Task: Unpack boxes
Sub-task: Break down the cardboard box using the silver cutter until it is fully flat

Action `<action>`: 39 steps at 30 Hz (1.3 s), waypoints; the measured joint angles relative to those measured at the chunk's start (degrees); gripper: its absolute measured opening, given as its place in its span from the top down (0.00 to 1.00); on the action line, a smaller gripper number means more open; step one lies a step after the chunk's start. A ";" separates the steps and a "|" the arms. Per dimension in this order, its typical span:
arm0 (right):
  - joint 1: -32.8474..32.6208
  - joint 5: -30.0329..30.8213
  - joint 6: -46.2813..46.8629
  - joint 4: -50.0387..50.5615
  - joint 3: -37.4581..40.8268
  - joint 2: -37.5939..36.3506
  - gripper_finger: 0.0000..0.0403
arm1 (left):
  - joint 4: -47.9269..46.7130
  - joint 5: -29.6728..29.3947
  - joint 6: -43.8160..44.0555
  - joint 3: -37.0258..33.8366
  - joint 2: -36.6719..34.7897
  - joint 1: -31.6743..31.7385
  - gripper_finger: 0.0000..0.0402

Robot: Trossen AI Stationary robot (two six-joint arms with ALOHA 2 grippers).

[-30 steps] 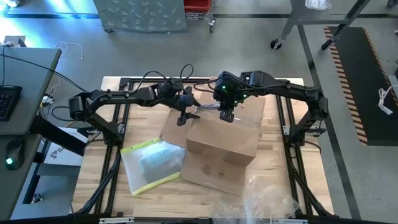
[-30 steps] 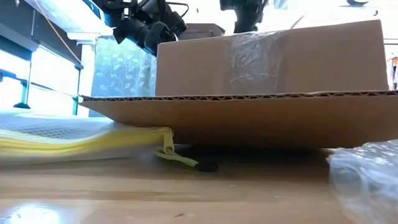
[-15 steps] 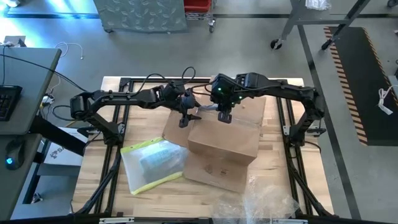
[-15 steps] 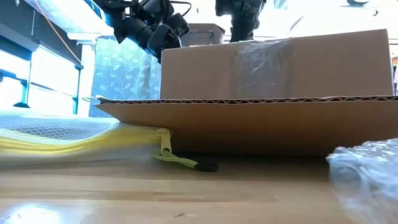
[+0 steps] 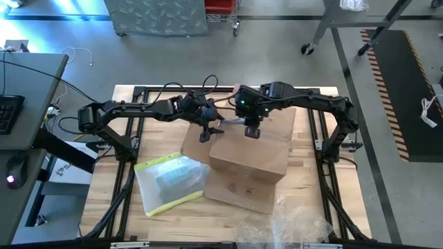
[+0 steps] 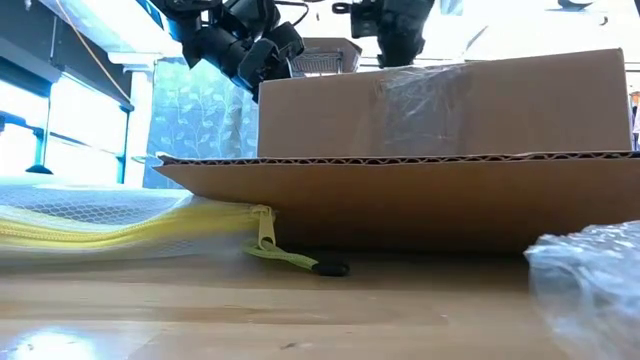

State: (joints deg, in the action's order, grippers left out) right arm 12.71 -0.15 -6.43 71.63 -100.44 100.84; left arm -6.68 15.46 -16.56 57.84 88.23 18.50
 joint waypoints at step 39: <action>-4.27 1.53 -1.59 -10.21 0.02 -4.03 0.85 | 11.99 -11.48 1.04 -0.24 -6.12 -7.75 0.71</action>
State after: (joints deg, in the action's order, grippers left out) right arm 8.45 1.38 -8.02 61.42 -100.42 96.82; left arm 5.31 3.97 -15.52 57.60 82.11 10.75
